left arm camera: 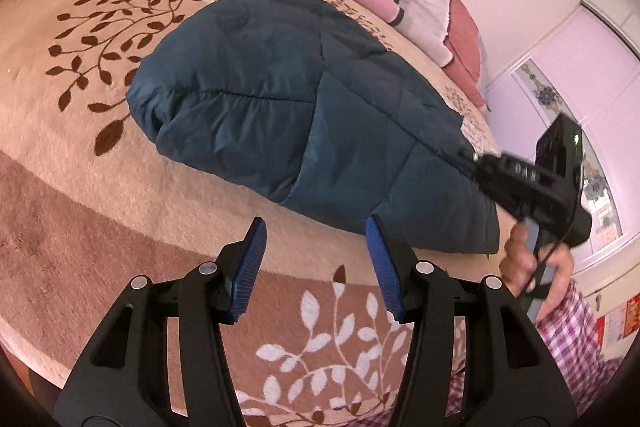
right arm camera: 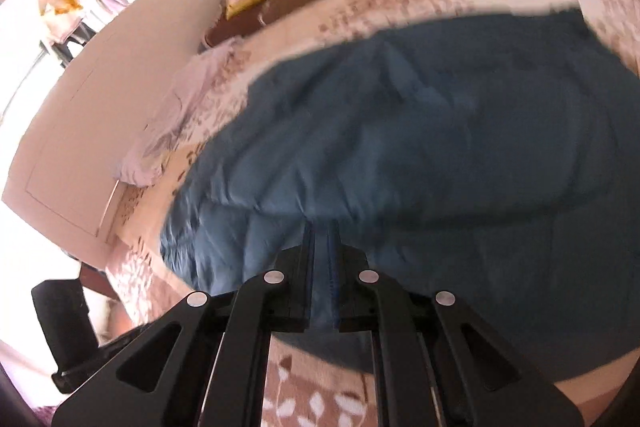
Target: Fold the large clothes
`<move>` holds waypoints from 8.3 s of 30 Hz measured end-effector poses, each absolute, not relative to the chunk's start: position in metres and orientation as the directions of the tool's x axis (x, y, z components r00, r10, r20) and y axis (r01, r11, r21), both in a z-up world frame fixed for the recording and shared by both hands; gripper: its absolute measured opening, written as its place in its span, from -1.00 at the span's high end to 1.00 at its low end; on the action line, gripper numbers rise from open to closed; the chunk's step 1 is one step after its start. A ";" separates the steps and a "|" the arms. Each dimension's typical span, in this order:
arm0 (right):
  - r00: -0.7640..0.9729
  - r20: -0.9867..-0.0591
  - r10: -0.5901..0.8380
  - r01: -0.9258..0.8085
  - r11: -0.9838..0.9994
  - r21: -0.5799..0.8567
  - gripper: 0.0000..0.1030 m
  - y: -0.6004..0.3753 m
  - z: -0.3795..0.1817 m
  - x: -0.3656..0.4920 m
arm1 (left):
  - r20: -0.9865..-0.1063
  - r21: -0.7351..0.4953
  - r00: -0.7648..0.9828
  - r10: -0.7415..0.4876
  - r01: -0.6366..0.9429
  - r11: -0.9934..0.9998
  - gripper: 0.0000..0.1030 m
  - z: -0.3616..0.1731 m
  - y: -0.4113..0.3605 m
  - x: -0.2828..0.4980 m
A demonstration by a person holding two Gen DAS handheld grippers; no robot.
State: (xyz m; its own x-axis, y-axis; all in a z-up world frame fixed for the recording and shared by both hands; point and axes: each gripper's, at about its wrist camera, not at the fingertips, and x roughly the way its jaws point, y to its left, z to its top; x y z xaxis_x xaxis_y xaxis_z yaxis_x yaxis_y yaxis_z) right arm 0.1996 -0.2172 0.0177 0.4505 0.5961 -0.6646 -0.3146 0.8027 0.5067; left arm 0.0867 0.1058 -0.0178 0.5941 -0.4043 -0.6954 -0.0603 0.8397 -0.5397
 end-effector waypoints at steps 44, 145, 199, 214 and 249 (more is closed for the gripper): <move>0.510 -0.712 0.483 0.132 0.774 0.620 -0.40 -0.406 -0.026 0.117 | -0.677 -0.701 0.651 -0.343 -0.428 0.570 -0.67 -0.076 0.178 0.149; 0.220 -0.931 0.291 -0.128 0.955 0.268 1.00 -0.174 -0.066 0.266 | -0.580 -0.669 0.705 -0.408 -0.125 0.733 0.65 -0.018 0.184 -0.054; 0.448 -0.736 0.507 0.029 0.815 0.579 0.96 -0.415 -0.016 0.026 | -0.571 -0.321 0.731 -0.374 0.221 0.921 0.66 0.109 0.024 -0.064; 0.313 -0.652 0.690 0.009 0.685 0.729 1.00 -0.405 -0.078 0.056 | -0.663 -0.160 0.553 -0.505 0.554 0.817 0.60 0.093 -0.163 -0.029; 0.546 -0.580 0.604 -0.217 0.771 0.599 0.96 -0.449 0.082 -0.034 | -0.582 -0.344 0.557 -0.592 0.490 0.801 -0.47 0.102 -0.132 -0.013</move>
State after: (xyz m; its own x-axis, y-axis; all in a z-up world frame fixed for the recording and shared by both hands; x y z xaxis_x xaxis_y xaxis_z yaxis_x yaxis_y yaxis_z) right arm -0.0343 -0.4492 0.0816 0.5457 0.6045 -0.5803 -0.2169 0.7709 0.5990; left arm -0.0132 -0.1317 0.1021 0.5573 -0.5918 -0.5824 0.4904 0.8006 -0.3442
